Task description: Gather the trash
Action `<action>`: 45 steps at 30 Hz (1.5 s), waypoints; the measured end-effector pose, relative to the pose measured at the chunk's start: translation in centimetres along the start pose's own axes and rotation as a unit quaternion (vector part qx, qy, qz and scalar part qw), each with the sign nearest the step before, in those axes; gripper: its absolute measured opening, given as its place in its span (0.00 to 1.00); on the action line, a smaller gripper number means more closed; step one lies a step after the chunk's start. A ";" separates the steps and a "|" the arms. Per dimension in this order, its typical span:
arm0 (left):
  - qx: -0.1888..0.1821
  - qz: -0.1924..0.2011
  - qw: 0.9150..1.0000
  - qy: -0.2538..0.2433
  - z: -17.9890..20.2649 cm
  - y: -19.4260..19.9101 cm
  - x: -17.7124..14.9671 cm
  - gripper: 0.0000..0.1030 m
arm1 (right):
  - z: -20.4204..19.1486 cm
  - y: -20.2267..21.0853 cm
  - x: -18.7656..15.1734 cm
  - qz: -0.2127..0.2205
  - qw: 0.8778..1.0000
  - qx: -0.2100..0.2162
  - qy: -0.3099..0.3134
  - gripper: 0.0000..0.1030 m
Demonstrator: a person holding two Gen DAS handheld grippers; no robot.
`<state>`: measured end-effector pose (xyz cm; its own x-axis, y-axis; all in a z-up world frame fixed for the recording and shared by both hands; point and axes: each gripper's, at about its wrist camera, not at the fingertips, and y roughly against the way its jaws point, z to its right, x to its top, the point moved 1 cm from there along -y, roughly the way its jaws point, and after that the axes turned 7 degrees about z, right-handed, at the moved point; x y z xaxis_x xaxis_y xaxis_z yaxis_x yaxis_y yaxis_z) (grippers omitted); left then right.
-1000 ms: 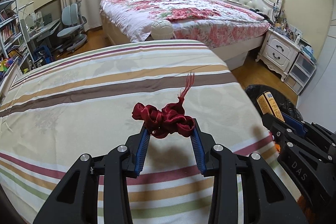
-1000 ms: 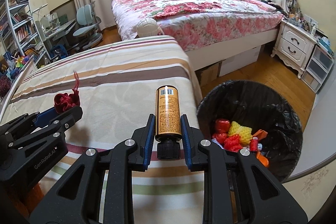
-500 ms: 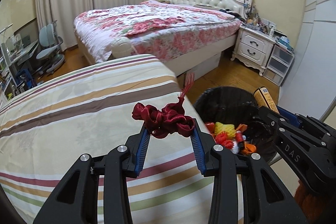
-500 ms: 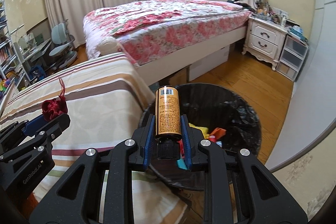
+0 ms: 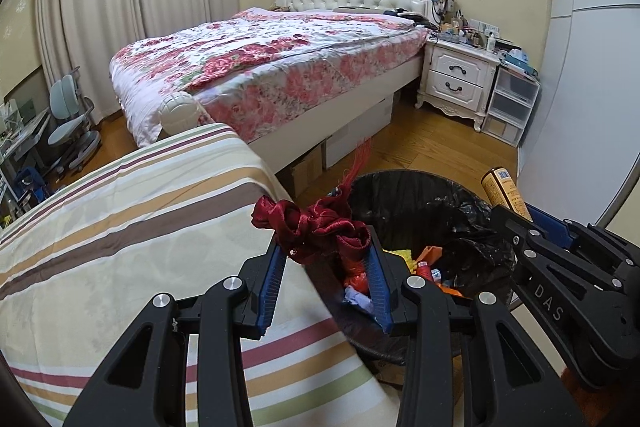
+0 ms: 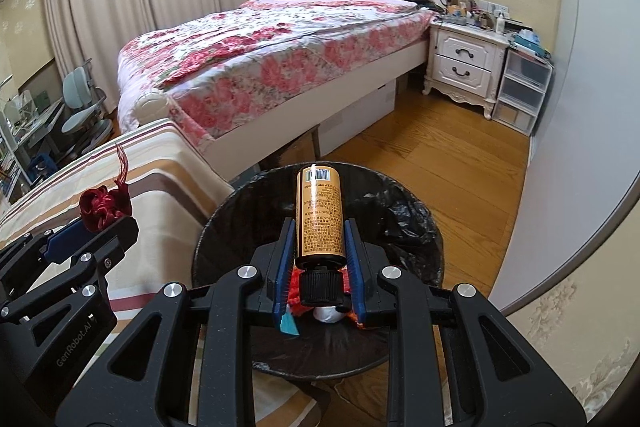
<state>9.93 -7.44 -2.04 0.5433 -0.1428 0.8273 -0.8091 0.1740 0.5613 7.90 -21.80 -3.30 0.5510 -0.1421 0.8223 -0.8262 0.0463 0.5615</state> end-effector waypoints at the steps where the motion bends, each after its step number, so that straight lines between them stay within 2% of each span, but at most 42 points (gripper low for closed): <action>1: 0.000 0.000 1.000 -0.001 0.1 -0.1 0.0 0.38 | 0.3 -0.1 0.0 0.000 1.000 -0.001 -0.002 0.23; 5: -0.003 -0.006 1.000 -0.005 0.8 -1.1 0.2 0.40 | 1.0 -0.9 -0.2 -0.002 1.000 -0.007 -0.011 0.24; 9: 0.008 -0.004 1.000 -0.009 1.1 -1.5 0.2 0.53 | 1.6 -1.5 -0.4 -0.003 1.000 -0.014 -0.017 0.26; 11: 0.010 -0.003 1.000 -0.008 1.1 -1.5 0.1 0.60 | 1.8 -1.6 -0.4 -0.003 1.000 -0.019 -0.020 0.36; 14: 0.013 0.002 1.000 -0.012 1.1 -1.4 0.0 0.70 | 2.0 -1.4 -0.5 -0.003 0.999 -0.024 -0.021 0.36; 16: 0.018 0.006 1.000 -0.016 1.1 -1.1 0.0 0.70 | 1.9 -1.2 -0.6 -0.001 0.999 -0.028 -0.020 0.39; 20: 0.020 0.008 1.000 -0.010 0.7 -0.7 0.0 0.74 | 1.8 -0.5 -0.6 0.010 0.999 -0.039 -0.013 0.52; 28: 0.022 0.016 1.000 0.006 -0.3 0.8 0.1 0.78 | 1.8 1.2 -0.4 0.024 0.998 -0.056 -0.009 0.66; 35: 0.025 0.025 0.999 0.013 -1.0 2.8 -0.3 0.80 | 1.4 2.9 -1.0 0.028 0.998 -0.063 -0.007 0.73; 45: 0.036 0.029 0.998 0.032 -3.0 6.1 -1.7 0.81 | -0.2 6.0 -2.3 0.036 0.998 -0.053 0.004 0.74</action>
<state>4.67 -3.25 0.03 0.5063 -0.0708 0.8594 -0.8526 0.1086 0.5112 1.69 -20.99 -1.82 0.4924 -0.1273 0.8610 -0.8464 0.1603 0.5078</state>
